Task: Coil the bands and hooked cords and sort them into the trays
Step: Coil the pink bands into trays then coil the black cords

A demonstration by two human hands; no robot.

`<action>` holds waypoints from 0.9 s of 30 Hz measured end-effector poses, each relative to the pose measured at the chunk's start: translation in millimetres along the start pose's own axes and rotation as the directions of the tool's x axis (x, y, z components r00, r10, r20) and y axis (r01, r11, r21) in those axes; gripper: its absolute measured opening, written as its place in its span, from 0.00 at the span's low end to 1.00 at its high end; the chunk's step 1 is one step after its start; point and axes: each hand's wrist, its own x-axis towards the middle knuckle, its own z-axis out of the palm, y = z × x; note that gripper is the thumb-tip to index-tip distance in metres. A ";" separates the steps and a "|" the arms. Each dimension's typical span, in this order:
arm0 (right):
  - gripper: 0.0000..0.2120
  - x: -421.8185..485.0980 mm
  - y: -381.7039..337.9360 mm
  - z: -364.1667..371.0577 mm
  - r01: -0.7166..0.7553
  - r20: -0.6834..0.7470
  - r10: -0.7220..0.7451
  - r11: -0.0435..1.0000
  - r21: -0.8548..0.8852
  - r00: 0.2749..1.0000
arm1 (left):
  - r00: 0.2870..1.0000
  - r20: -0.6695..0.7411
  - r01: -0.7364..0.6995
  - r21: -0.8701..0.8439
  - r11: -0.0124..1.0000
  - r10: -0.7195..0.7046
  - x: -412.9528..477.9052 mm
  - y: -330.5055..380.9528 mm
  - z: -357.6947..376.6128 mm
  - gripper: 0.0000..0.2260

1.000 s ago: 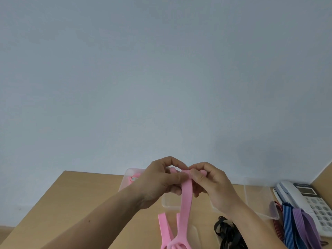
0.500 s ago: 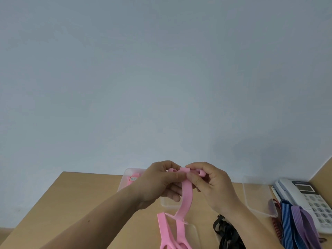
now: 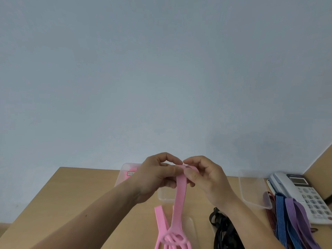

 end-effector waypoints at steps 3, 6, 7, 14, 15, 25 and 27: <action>0.09 1.5 1.3 0.0 -0.045 0.015 0.046 0.998 -0.054 0.999 | 0.999 -0.006 -0.054 0.060 0.997 0.054 1.7 -1.3 -1.7 0.10; 0.04 2.5 5.4 0.5 -0.051 0.008 0.052 0.994 -0.095 0.999 | 0.997 -0.026 -0.067 0.142 0.988 0.071 2.9 -3.5 -2.0 0.14; 0.03 2.6 5.9 0.3 -0.045 0.001 0.046 0.994 -0.104 0.999 | 0.998 -0.038 -0.053 0.144 0.988 0.059 3.1 -4.0 -1.9 0.17; 0.04 4.2 3.0 -1.5 -0.014 -0.011 0.013 0.996 -0.086 1.000 | 1.000 0.016 0.021 0.201 0.979 -0.025 1.0 -3.5 -3.8 0.11; 0.04 4.3 3.2 -1.4 -0.020 -0.005 0.019 0.996 -0.085 1.000 | 1.000 0.017 0.020 0.207 0.978 -0.024 0.8 -3.1 -4.7 0.10; 0.12 1.4 4.7 4.8 0.043 -0.005 -0.043 0.995 -0.091 0.999 | 0.995 0.079 0.066 0.002 0.998 -0.065 -2.6 0.2 -5.4 0.12; 0.14 0.2 4.1 4.5 0.024 0.009 -0.024 0.999 -0.041 1.000 | 0.998 0.049 0.044 -0.008 0.999 -0.043 -2.8 -0.1 -4.4 0.08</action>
